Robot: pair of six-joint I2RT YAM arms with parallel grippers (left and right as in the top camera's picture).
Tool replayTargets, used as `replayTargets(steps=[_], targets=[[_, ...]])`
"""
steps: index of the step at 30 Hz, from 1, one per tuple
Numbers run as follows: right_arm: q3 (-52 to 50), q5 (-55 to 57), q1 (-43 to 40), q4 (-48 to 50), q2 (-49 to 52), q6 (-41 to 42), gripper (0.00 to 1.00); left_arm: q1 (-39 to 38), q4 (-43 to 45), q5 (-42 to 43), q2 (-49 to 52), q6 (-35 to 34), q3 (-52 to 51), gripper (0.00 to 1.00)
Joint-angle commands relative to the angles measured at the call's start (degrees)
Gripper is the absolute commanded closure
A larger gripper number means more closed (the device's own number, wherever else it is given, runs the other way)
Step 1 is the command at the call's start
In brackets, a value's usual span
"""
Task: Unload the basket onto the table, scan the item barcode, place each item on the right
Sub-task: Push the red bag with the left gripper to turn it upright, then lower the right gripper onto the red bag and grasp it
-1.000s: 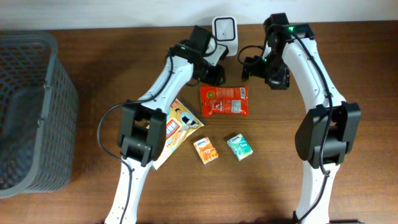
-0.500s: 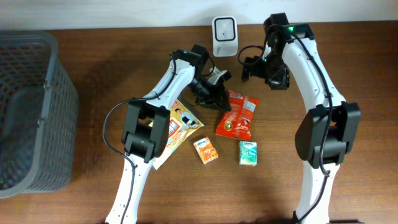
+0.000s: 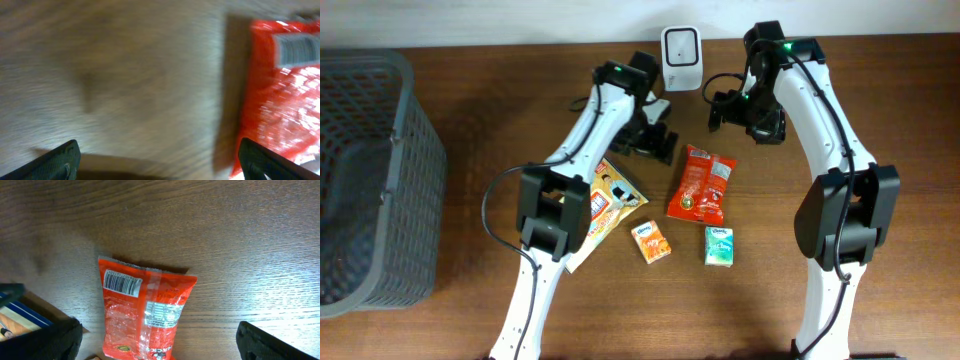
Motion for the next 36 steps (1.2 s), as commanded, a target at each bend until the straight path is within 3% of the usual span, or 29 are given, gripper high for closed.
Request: replayTargets(steps=[1,9,10,16,22,24,27,30,33,36], targets=[[0.8,0.7,-0.2,0.0,-0.9,-0.3,0.02,3.6,1.0,-2.0,0.7,-6.4,0.6,0.01],[0.6,0.7,-0.2,4.7,-0.9,-1.5,0.02,4.7,1.7,-2.0,0.7,-6.4,0.6,0.01],[0.6,0.7,-0.3,1.5,-0.9,-6.6,0.02,4.7,1.6,-2.0,0.7,-6.4,0.6,0.01],[0.2,0.7,-1.4,-9.0,-4.8,-7.8,0.02,4.7,1.6,-2.0,0.7,-6.3,0.6,0.01],[-9.2,0.6,-1.4,-7.0,-5.2,-7.8,0.01,4.7,1.1,-2.0,0.7,-6.3,0.6,0.01],[-9.2,0.7,-1.4,-7.5,-8.6,-7.8,0.01,4.7,0.9,-2.0,0.7,-6.3,0.6,0.01],[-10.5,4.7,-1.3,-9.9,-22.3,-7.9,0.01,4.7,0.7,-1.9,0.7,-6.3,0.6,0.01],[-24.6,6.7,-1.4,-0.8,-32.7,-7.4,0.02,4.7,0.5,-1.9,0.7,-6.3,0.6,0.01],[-40.2,-1.9,-1.4,18.5,-31.3,-7.4,0.01,4.7,0.2,-1.9,0.7,-6.4,0.6,0.01],[-43.6,-1.4,-1.4,23.8,-29.8,-7.4,0.01,4.7,-0.4,-1.7,0.7,-6.4,0.6,0.01]])
